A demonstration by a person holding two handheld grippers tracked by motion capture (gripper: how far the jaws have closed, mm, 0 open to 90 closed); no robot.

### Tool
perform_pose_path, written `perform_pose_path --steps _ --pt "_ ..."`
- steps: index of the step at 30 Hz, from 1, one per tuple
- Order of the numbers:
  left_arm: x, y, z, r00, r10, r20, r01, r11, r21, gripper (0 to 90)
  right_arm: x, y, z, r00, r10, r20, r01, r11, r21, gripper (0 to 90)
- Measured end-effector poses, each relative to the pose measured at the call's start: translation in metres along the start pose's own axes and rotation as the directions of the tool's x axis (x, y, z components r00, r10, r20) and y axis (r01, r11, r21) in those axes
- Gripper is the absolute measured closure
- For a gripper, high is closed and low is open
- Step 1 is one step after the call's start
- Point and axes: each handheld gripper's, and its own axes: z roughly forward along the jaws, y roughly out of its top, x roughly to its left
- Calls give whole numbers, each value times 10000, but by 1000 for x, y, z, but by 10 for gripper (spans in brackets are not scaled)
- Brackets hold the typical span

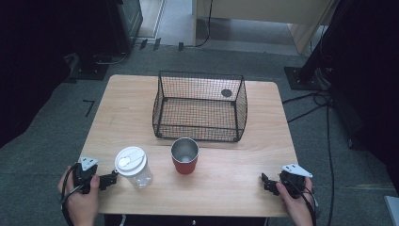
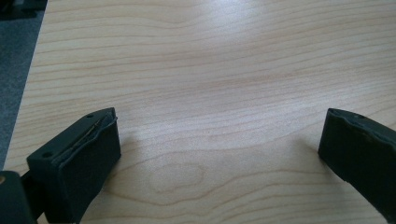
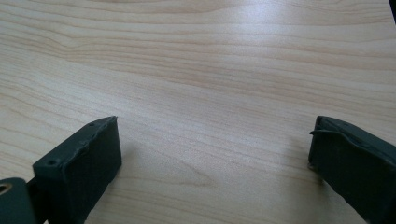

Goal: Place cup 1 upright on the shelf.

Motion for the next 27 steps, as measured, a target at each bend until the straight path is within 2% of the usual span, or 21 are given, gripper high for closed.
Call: perform_pose_path --steps 6,8,10,11,17,18,22,27 --pt "0 0 0 10000 6 -1 -6 10000 5 0 0 0 -1 9998 100 151 -101 9999 24 18" --pt "0 0 0 10000 2 1 -2 10000 4 0 2 4 -8 9999 151 83 -147 9991 -410 18" --pt "0 0 0 10000 5 -1 -5 10000 6 0 3 6 -11 9998 191 36 -188 9983 -552 18" --pt "0 0 0 10000 4 1 -4 10000 5 0 6 11 -18 9999 136 94 -127 9961 -871 18" --pt "0 0 0 10000 1 2 -1 10000 3 0 14 23 -28 9996 211 -203 -239 9884 -1499 18" --pt "0 0 0 10000 -1 2 1 10000 0 0 20 28 -30 9990 142 -420 -214 9840 -1766 18" --pt "0 0 0 10000 -1 2 1 10000 1 0 31 33 -31 9981 -154 -591 33 9800 -1991 18" --pt "0 0 0 10000 0 2 0 10000 7 0 54 45 -34 9923 -625 -1072 380 9754 -2169 18"
